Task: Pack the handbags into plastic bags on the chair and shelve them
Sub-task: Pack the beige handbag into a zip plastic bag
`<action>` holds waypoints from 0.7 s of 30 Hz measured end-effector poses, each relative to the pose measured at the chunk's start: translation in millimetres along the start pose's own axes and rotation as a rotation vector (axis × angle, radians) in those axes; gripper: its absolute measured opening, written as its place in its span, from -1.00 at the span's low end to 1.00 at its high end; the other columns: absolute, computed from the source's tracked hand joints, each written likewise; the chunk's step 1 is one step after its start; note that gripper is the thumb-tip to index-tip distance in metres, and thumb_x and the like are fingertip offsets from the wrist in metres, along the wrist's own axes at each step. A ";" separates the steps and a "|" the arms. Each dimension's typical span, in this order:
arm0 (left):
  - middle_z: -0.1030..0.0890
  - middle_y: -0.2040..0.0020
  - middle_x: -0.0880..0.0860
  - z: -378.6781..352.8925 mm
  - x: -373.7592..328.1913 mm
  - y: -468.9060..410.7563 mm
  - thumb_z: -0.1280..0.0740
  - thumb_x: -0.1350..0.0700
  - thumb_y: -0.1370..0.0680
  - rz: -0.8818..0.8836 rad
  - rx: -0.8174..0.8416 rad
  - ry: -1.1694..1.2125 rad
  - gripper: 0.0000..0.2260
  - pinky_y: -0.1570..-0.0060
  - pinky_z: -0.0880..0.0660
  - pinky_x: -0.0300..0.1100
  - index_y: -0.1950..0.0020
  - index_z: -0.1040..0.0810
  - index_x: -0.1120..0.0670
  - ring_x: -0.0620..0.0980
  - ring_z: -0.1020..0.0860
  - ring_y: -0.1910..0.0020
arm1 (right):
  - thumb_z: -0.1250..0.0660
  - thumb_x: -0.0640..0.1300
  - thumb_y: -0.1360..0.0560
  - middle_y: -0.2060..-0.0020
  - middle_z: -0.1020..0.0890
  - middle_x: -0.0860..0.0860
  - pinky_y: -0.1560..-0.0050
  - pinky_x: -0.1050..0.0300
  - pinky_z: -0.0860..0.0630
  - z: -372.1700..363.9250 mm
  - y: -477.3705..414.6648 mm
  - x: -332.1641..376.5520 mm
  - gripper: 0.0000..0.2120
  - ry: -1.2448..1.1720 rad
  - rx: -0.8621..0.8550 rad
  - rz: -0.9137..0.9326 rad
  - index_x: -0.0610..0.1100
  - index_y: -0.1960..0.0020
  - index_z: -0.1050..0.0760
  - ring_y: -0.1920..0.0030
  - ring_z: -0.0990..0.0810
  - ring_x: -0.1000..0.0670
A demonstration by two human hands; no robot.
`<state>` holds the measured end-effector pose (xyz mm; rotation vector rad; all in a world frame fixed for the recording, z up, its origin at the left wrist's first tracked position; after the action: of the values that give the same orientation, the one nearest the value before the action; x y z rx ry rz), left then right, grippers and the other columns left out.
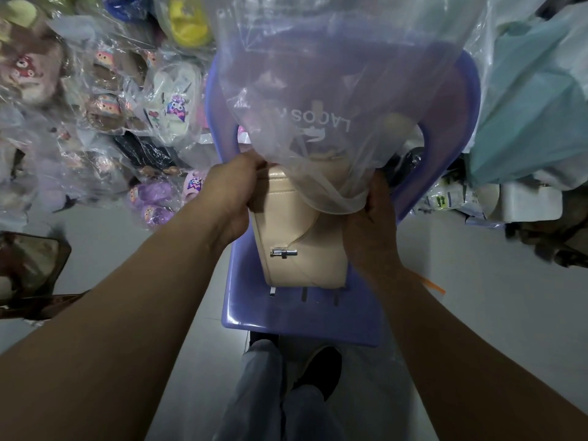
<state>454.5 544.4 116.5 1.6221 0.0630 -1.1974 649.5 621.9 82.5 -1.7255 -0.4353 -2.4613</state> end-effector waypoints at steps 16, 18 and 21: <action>-0.43 0.47 -0.07 -11.4 -0.9 8.5 -0.27 0.16 -0.49 0.018 0.221 0.213 -0.83 0.40 -0.36 -0.27 0.31 -0.46 0.01 -0.10 -0.41 0.51 | -0.28 -0.18 -0.57 0.25 -0.58 0.36 0.16 0.09 -0.41 2.1 4.1 -6.7 -0.53 0.027 -0.033 0.035 -0.06 -0.46 -0.32 0.28 -0.49 0.34; -0.50 0.30 -0.02 3.9 6.6 6.7 -0.33 0.12 -0.42 0.086 0.228 0.502 -0.96 0.13 -0.42 -0.29 0.21 -0.52 0.07 -0.06 -0.50 0.29 | -0.27 -0.17 -0.60 0.29 -0.56 0.36 0.15 0.11 -0.40 5.1 2.6 -9.1 -0.63 0.026 -0.068 0.009 -0.09 -0.39 -0.36 0.31 -0.47 0.33; -0.59 0.03 0.00 19.3 24.1 -0.3 -0.38 -0.07 -0.46 0.216 0.183 0.746 -0.76 -0.22 -0.44 -0.23 0.11 -0.59 0.10 0.00 -0.60 -0.01 | -0.25 -0.16 -0.61 0.29 -0.58 0.32 0.17 0.17 -0.41 6.0 4.6 -7.2 -0.71 0.021 -0.090 -0.015 -0.05 -0.32 -0.42 0.27 -0.49 0.28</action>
<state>453.6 518.0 100.5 2.1028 0.2493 -0.3963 658.6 618.7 78.4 -1.7335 -0.3414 -2.5438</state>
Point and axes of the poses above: each hand's wrist, its own y-axis away from the middle knuckle, its own z-axis out of the back of the hand, x = y × z, the point moved 6 cm from there along -y, towards the middle knuckle
